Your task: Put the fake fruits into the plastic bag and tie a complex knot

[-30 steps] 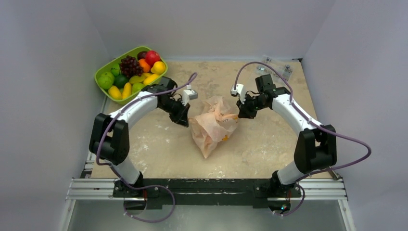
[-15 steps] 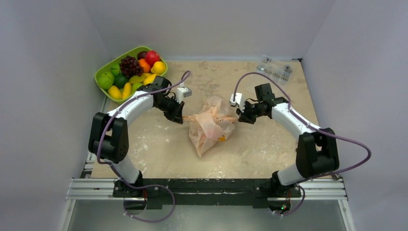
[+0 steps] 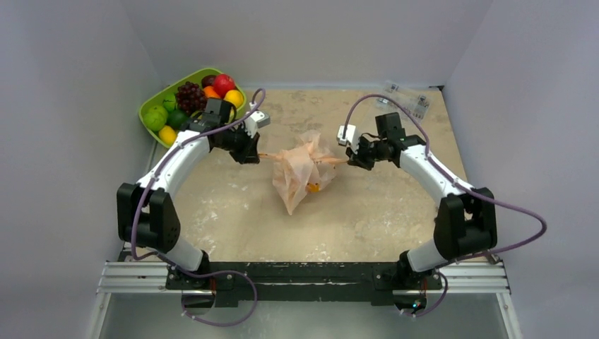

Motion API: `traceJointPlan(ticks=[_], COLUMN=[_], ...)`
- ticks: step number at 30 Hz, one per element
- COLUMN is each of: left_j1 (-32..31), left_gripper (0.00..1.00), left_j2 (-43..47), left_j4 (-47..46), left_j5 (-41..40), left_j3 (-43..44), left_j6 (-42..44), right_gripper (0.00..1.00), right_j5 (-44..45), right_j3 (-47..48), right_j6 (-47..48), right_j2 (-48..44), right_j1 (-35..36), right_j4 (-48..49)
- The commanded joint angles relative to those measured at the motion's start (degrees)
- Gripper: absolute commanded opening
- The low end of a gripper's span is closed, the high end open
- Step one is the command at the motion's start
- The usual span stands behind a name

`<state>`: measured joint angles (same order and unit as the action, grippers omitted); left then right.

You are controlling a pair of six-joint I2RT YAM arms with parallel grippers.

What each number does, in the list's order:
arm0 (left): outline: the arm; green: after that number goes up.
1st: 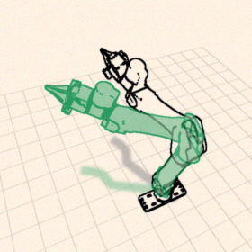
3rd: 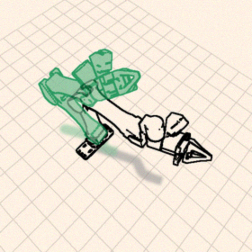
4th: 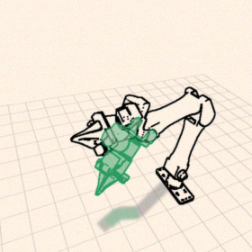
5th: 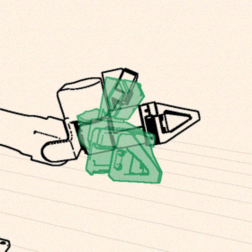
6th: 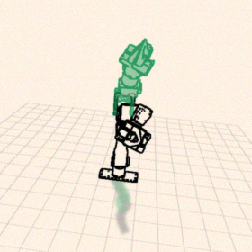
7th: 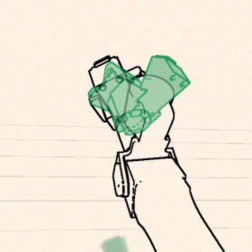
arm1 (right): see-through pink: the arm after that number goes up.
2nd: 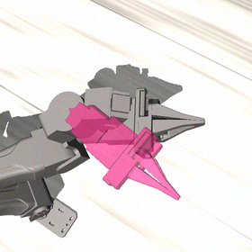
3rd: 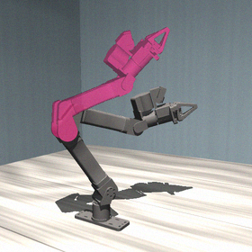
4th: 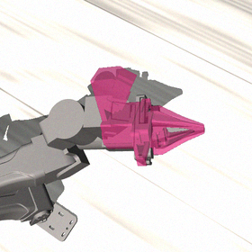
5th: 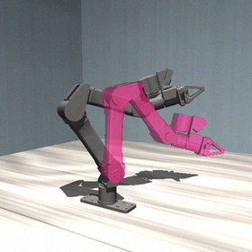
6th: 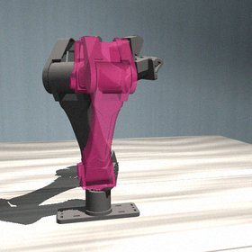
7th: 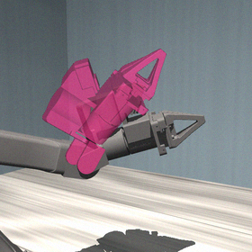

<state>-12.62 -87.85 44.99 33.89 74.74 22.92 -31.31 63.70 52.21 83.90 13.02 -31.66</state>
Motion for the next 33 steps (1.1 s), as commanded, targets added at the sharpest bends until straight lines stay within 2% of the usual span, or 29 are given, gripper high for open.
traceJointPlan(ticks=[1, 6, 10, 11, 12, 13, 14, 16, 18, 19, 20, 22, 24, 26, 28, 30, 33], left_j1=[5.5, 5.4, 5.1, 4.9, 4.8, 4.7, 4.7, 4.8, 5.2, 5.3, 5.3, 5.3, 5.3, 4.9, 4.8, 4.3, 1.8], left_gripper=[0.0, 0.0, 0.0, 0.07, 0.25, 0.5, 0.65, 0.8, 0.84, 0.84, 0.96, 1.0, 1.0, 1.0, 1.0, 1.0, 0.98], left_j2=[-4.1, -2.2, -2.4, -2.4, -2.2, -1.8, -1.1, 1.1, 4.7, 6.8, 9.3, 14.2, 16.0, 14.4, 10.1, 5.2, 2.8], left_j4=[4.3, 3.4, 4.2, 5.0, 5.1, 4.9, 4.5, 2.6, 0.2, -2.0, -5.7, -13.4, -16.2, -4.9, 4.3, 10.5, 5.6], left_j5=[-14.4, -14.1, -7.0, -4.3, -2.6, -1.6, -0.9, -0.6, 0.4, 0.2, -0.6, -1.0, 2.5, 7.2, 9.7, 11.4, 8.9], left_j3=[-2.5, -3.5, -4.5, -3.9, -3.4, -2.8, -2.2, -2.0, -2.1, -2.7, -4.2, -8.1, -11.5, -9.6, -5.3, -2.3, -4.7], left_j6=[6.1, 6.5, 9.7, 10.8, 11.4, 11.8, 12.2, 13.2, 14.5, 14.2, 13.2, 10.9, 15.0, 28.5, 33.8, 39.7, 40.5], right_gripper=[0.0, 0.0, 0.0, 0.1, 0.28, 0.48, 0.61, 0.76, 0.86, 0.95, 0.98, 0.99, 0.99, 0.99, 0.99, 0.99, 0.99], right_j5=[14.2, 9.4, 4.7, 2.8, 1.1, -0.4, -1.7, -2.9, -4.9, -6.5, -8.4, -9.7, -11.0, -11.7, -9.3, -7.0, -5.3], right_j3=[-4.2, 1.6, 1.6, 2.8, 4.0, 5.1, 6.0, 7.1, 7.3, 6.9, 6.0, 2.9, 0.3, 1.3, 3.7, 4.9, 4.4], right_j6=[1.8, -0.2, 4.4, 4.9, 5.3, 6.1, 7.0, 8.9, 11.0, 11.0, 10.6, 6.0, 6.6, 15.7, 22.6, 24.3, 23.2], right_j2=[6.8, 1.9, 4.5, 5.3, 5.8, 6.0, 5.8, 4.1, 0.7, -2.1, -3.8, -8.8, -11.6, -10.2, -5.9, -1.5, 2.3], right_j1=[-4.0, -4.0, -4.0, -4.0, -4.0, -4.0, -4.0, -4.2, -4.7, -5.3, -6.0, -6.3, -6.3, -5.7, -3.1, -1.3, -0.3], right_j4=[-1.6, -7.4, -11.7, -13.5, -14.9, -15.9, -16.9, -18.1, -17.8, -16.4, -14.5, -7.4, -5.8, -12.3, -18.8, -20.1, -15.8])
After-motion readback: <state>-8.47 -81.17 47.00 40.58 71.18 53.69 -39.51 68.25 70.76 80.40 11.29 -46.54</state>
